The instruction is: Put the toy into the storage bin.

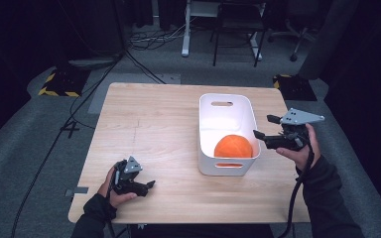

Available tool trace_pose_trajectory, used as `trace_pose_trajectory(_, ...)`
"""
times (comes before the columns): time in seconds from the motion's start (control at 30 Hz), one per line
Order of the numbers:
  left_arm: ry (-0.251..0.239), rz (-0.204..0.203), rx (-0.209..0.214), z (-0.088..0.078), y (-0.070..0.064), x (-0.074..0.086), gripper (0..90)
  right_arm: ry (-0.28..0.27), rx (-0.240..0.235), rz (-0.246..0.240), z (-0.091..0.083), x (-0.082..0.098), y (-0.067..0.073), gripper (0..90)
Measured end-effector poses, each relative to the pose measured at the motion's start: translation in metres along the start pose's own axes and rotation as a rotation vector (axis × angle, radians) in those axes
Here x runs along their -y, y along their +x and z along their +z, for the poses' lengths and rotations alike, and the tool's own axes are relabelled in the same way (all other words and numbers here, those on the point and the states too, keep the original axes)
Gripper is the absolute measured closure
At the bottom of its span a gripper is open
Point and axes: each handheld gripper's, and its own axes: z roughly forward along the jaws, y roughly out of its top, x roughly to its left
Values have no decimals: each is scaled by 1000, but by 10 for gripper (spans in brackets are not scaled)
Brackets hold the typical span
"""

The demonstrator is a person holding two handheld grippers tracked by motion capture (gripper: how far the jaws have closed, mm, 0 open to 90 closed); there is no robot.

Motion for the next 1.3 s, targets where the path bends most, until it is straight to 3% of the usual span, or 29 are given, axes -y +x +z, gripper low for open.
trace_pose_trajectory(0.57, 2, -3, 1, 0, 0, 0, 113, 10, 29, 18, -10, 18, -14, 257)
trace_pose_trajectory(1.3, 2, -1, 1, 0, 0, 0, 112, 54, 27, 47, -13, 49, -14, 254)
